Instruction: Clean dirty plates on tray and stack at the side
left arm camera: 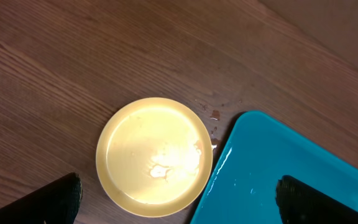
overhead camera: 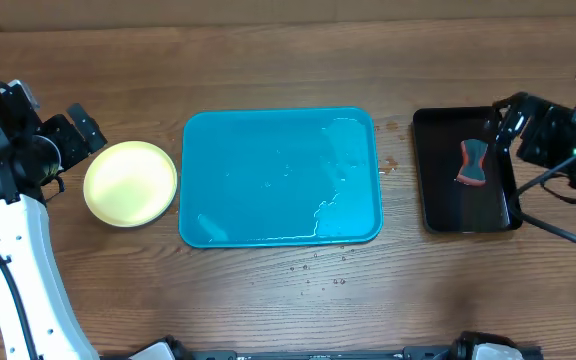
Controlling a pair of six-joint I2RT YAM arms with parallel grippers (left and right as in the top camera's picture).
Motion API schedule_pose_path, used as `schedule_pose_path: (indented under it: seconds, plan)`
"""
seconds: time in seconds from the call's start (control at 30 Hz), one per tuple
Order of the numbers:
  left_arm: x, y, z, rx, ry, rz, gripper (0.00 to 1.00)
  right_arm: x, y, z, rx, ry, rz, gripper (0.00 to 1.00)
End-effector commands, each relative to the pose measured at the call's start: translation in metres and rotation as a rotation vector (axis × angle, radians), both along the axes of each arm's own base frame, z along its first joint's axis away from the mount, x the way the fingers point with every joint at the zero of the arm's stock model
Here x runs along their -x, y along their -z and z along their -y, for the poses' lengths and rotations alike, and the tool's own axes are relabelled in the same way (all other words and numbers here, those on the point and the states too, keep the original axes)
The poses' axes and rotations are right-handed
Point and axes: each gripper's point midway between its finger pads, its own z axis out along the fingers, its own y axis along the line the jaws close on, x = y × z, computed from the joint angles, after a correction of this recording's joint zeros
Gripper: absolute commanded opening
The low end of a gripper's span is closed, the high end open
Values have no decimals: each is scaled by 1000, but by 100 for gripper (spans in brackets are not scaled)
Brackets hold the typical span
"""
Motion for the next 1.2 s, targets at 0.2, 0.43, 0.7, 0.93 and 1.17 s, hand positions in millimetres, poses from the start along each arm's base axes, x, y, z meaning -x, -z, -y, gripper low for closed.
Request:
schedule_pose_path:
  seconds: [0.2, 0.43, 0.7, 0.93, 1.17]
  plan:
    - [0, 2, 2, 10, 3, -3, 100, 33, 35, -12, 94, -22, 352, 100]
    - [0, 2, 2, 10, 3, -3, 100, 62, 76, 1, 153, 80, 585, 100]
    - [0, 2, 1, 10, 2, -3, 100, 68, 128, 4, 162, 123, 721, 100]
    - [0, 2, 1, 9, 3, -3, 100, 67, 174, -2, 151, 97, 721, 100]
    - [0, 2, 2, 10, 4, -3, 100, 66, 195, -13, 133, 35, 648, 100]
